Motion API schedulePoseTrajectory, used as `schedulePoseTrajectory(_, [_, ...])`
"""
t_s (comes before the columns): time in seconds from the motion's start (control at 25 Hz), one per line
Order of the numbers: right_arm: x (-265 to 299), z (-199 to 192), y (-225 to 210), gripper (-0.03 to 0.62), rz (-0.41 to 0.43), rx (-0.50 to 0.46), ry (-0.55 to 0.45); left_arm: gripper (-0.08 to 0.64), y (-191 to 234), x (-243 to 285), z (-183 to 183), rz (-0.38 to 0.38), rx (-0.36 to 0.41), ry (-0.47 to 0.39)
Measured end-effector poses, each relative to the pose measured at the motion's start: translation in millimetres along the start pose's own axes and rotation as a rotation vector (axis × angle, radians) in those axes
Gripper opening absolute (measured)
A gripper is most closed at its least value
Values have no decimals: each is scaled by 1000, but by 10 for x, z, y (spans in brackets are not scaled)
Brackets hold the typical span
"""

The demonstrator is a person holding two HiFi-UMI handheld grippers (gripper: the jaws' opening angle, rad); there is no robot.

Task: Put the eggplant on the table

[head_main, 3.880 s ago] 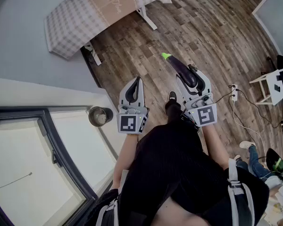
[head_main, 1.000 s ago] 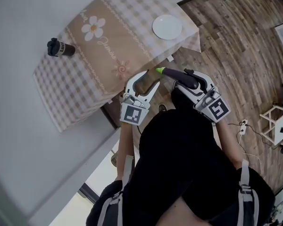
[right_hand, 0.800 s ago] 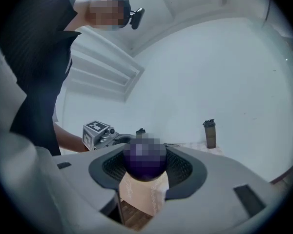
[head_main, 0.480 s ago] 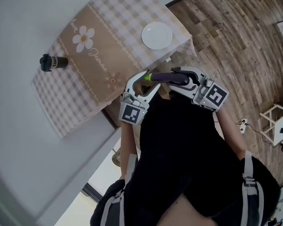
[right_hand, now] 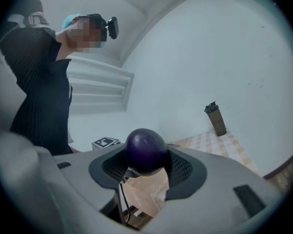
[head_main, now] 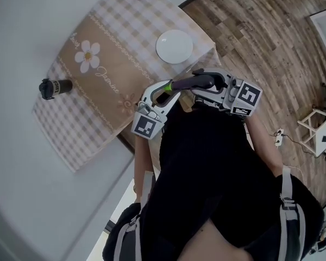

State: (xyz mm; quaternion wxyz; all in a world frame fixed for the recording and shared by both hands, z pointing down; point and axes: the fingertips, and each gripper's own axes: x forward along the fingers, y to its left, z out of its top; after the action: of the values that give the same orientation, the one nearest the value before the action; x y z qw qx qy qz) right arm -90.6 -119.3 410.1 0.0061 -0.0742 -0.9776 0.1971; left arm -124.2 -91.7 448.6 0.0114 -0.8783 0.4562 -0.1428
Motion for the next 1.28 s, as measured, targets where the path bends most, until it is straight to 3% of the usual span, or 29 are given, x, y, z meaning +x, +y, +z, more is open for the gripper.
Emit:
schedulePoseTrajectory(0.32, [164, 134, -109, 216, 66, 60, -56, 150, 200, -95, 45, -37, -16, -32])
schedulePoseTrajectory(0.48, [186, 134, -155, 232, 73, 48, -50, 149, 251, -171, 57, -12, -36, -49])
schedulePoseTrajectory(0.64, [142, 126, -296, 235, 22, 44, -34, 149, 390, -219, 65, 67, -52, -80])
schedulePoseTrajectory(0.88, [-10, 138, -497, 235, -107, -35, 1, 147, 721, -191, -101, 223, -81, -47])
schedulePoseTrajectory(1.08, [-104, 191, -545, 235, -158, -87, 13, 147, 875, -52, -223, 275, -61, 20])
schedulePoseTrajectory(1.28, [-162, 189, -581, 235, -189, -108, 23, 146, 990, 71, -340, 324, -94, 62])
